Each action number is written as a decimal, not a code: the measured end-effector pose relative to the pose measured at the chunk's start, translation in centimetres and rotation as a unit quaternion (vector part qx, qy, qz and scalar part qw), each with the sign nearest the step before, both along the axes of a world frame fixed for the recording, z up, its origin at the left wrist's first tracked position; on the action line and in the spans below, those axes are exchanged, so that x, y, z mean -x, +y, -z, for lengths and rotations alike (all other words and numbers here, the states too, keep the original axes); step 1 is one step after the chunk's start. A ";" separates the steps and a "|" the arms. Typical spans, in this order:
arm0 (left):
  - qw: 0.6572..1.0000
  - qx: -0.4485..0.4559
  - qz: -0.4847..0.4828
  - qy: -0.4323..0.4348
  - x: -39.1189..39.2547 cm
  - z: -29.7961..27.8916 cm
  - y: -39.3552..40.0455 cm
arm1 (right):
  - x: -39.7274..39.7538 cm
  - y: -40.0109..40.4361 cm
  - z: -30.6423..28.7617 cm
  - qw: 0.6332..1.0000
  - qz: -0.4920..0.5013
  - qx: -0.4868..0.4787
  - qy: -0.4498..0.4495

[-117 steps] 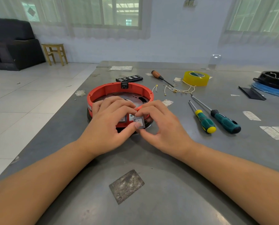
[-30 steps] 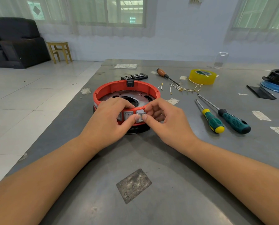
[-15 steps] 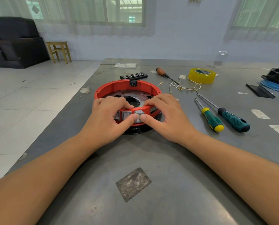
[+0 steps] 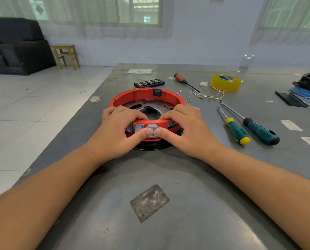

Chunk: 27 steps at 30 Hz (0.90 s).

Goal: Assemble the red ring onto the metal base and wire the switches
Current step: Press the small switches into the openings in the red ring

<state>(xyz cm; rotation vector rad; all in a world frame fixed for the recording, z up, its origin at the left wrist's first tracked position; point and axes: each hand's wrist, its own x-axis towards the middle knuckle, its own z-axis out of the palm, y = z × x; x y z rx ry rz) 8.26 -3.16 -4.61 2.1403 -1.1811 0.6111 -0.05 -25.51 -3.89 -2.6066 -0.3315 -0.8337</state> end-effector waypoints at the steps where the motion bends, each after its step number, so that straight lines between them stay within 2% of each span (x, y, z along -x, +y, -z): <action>1: 1.000 0.002 0.001 0.000 0.0 0.0 0.0 | -0.1 0.0 0.0 1.000 0.000 -0.003 0.002; 27: 1.000 0.004 0.005 0.005 0.5 0.0 -0.5 | -0.4 0.1 -0.3 0.999 0.007 -0.034 0.018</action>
